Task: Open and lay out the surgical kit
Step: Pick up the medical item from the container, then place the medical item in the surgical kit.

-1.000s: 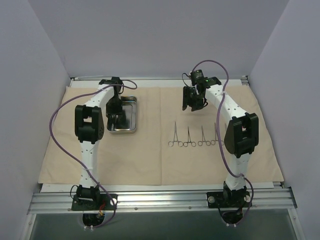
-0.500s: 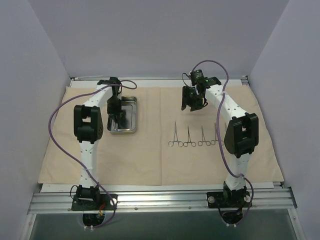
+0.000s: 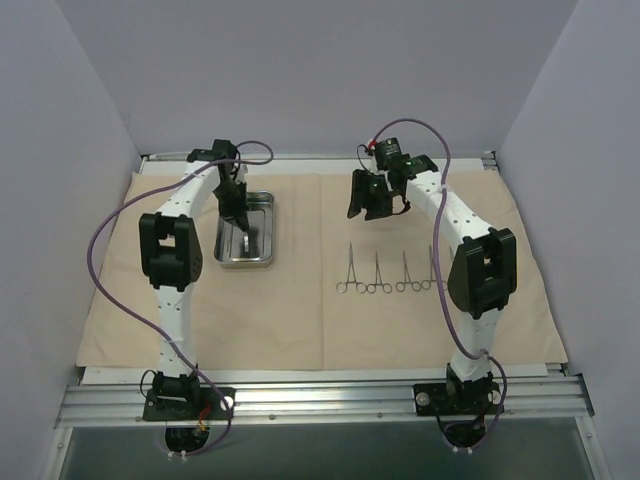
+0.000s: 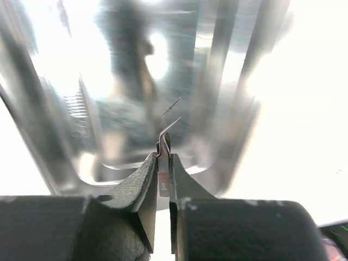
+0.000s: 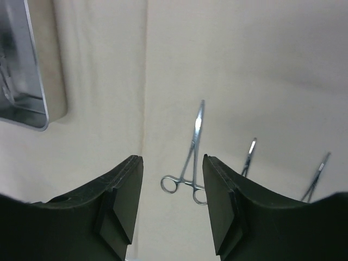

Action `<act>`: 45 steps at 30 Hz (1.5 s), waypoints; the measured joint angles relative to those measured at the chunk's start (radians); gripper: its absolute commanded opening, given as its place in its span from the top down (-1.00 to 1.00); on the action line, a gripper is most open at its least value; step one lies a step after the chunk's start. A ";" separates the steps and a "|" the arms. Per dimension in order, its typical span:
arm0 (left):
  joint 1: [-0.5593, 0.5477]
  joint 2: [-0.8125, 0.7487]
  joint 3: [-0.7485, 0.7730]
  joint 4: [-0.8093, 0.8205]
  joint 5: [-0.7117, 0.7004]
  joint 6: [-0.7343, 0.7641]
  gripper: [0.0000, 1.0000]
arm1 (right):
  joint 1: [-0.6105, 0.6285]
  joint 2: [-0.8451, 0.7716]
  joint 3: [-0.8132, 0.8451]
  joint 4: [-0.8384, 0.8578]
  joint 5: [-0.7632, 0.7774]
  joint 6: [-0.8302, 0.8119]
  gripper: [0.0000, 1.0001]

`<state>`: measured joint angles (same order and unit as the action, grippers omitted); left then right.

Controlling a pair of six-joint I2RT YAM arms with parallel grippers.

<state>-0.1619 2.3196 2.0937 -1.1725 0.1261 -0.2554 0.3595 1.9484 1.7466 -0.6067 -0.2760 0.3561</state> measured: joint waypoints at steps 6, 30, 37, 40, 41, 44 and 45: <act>-0.001 -0.249 -0.231 0.174 0.244 -0.146 0.95 | 0.047 -0.033 -0.068 0.135 -0.136 0.043 -0.20; -0.150 -0.529 -0.585 0.581 0.483 -0.546 0.95 | 0.264 -0.107 -0.122 0.267 -0.263 0.101 0.26; -0.151 -0.549 -0.597 0.584 0.485 -0.550 0.95 | 0.272 -0.107 -0.122 0.255 -0.254 0.085 0.56; -0.151 -0.561 -0.609 0.584 0.486 -0.550 0.95 | 0.273 -0.107 -0.122 0.249 -0.251 0.086 0.64; -0.151 -0.566 -0.613 0.584 0.486 -0.550 0.95 | 0.275 -0.107 -0.122 0.246 -0.248 0.086 0.74; -0.151 -0.579 -0.624 0.584 0.488 -0.550 0.95 | 0.282 -0.107 -0.122 0.239 -0.234 0.085 1.00; -0.151 -0.582 -0.628 0.585 0.488 -0.549 0.95 | 0.283 -0.107 -0.122 0.236 -0.232 0.084 1.00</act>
<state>-0.3126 1.7374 1.4662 -0.5873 0.6144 -0.8047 0.6426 1.8416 1.6245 -0.3706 -0.5083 0.4400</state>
